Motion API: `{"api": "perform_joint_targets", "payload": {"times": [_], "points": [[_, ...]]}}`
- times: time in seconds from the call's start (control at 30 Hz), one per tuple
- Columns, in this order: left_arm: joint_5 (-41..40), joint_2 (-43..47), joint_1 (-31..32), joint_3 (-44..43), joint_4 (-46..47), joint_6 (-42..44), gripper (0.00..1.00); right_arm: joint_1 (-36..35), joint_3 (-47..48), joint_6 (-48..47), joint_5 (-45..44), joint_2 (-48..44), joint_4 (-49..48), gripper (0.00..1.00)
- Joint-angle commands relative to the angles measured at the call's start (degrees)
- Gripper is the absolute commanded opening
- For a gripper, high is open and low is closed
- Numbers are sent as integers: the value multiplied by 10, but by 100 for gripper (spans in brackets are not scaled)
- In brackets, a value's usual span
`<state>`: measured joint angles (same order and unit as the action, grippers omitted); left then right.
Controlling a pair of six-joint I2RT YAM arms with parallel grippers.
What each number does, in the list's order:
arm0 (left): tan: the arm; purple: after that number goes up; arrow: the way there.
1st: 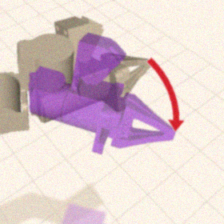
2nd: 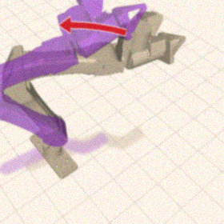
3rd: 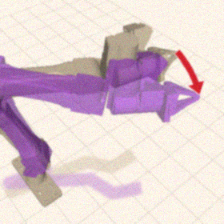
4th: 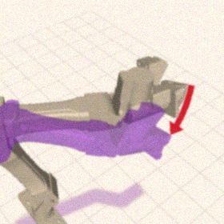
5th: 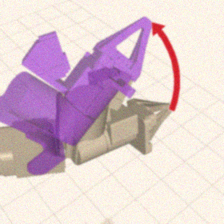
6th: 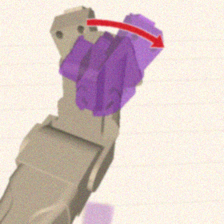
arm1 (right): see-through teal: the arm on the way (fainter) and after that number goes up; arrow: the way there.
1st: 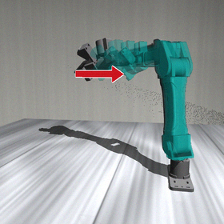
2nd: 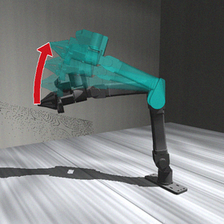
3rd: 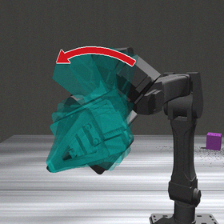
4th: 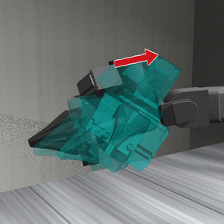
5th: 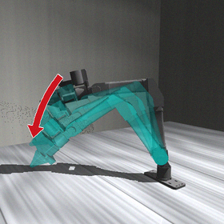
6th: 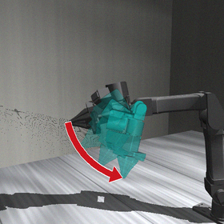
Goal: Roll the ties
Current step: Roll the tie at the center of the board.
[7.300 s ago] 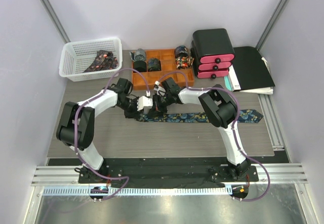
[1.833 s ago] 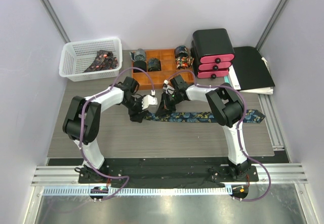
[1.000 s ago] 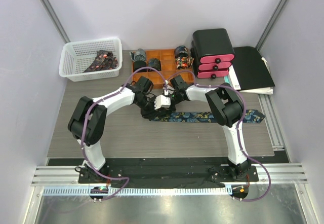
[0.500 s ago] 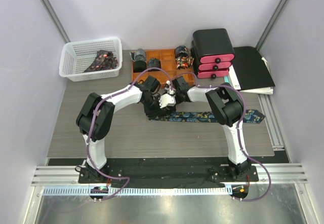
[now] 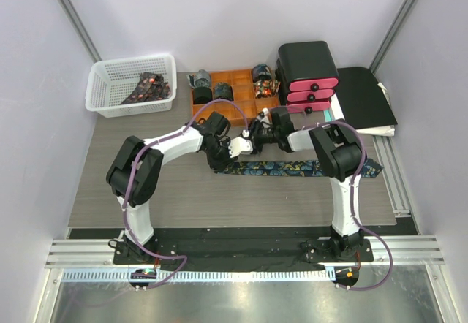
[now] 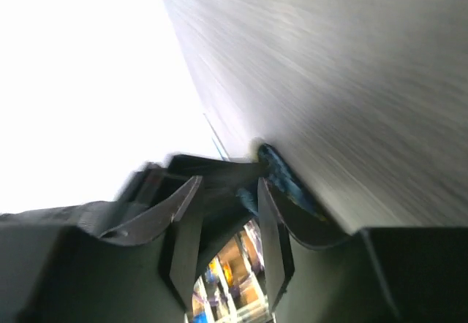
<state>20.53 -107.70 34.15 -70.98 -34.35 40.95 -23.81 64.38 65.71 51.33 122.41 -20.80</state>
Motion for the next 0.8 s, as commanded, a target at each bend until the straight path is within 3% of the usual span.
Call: {"api": "perform_joint_targets", "payload": {"times": [0.0,0.1,0.23,0.53,0.77], "points": [[-6,-31,7,30,-34,1,26,29,14,79,-15,-52,-152,43],[-5,-32,7,29,-34,1,26,45,19,54,-15,-66,-128,43],[-5,-35,7,27,-38,3,26,49,15,-77,-17,-98,38,42],[6,-31,7,25,-45,-3,26,-5,-72,-176,-25,-137,56,41],[7,-36,7,18,-49,-7,26,-33,-94,-109,-41,-96,-76,41]]}}
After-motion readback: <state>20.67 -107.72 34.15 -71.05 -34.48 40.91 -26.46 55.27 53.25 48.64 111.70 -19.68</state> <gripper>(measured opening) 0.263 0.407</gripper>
